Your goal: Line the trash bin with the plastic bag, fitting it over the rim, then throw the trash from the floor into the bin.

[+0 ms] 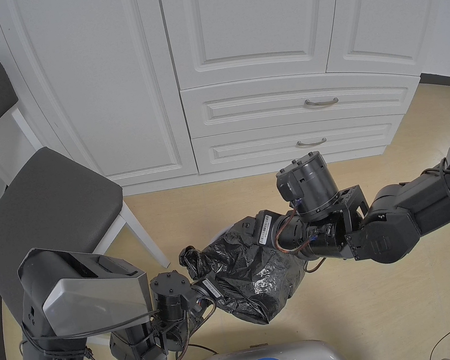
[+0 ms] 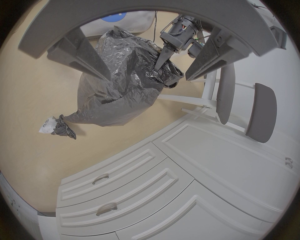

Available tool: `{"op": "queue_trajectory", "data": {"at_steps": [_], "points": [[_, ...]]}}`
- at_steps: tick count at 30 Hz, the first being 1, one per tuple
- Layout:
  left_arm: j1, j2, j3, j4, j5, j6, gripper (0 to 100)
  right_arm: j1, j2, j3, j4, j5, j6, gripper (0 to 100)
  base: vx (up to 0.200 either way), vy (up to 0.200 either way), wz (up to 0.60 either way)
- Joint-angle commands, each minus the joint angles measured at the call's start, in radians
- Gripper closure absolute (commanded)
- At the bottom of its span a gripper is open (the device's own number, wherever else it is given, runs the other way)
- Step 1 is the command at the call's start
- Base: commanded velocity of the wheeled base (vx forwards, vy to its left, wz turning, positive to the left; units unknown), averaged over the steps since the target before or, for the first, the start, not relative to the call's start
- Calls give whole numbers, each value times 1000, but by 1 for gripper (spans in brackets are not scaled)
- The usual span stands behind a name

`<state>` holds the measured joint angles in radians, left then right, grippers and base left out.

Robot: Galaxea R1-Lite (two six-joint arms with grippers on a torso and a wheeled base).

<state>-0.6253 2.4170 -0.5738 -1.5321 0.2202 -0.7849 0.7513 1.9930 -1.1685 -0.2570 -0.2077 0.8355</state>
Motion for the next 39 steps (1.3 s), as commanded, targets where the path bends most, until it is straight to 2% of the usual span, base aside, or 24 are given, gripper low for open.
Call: {"op": "queue_trajectory", "data": {"at_steps": [1,19,20,31,39], "points": [[4,11,-1,0,1,1,100,-4,0,3,-1,-2,-6,0,0,0,0],[29,22,11,1,-9,24,100,-27,29,38,-7,-16,-42,0,0,0,0],[30,27,11,0,-9,24,100,-33,36,38,-10,-18,-44,100,0,0,0],[49,43,9,3,-25,41,100,-89,56,21,-13,-18,-44,100,0,0,0],[67,45,12,1,-25,61,100,-148,67,7,-13,-32,-79,100,0,0,0]]}}
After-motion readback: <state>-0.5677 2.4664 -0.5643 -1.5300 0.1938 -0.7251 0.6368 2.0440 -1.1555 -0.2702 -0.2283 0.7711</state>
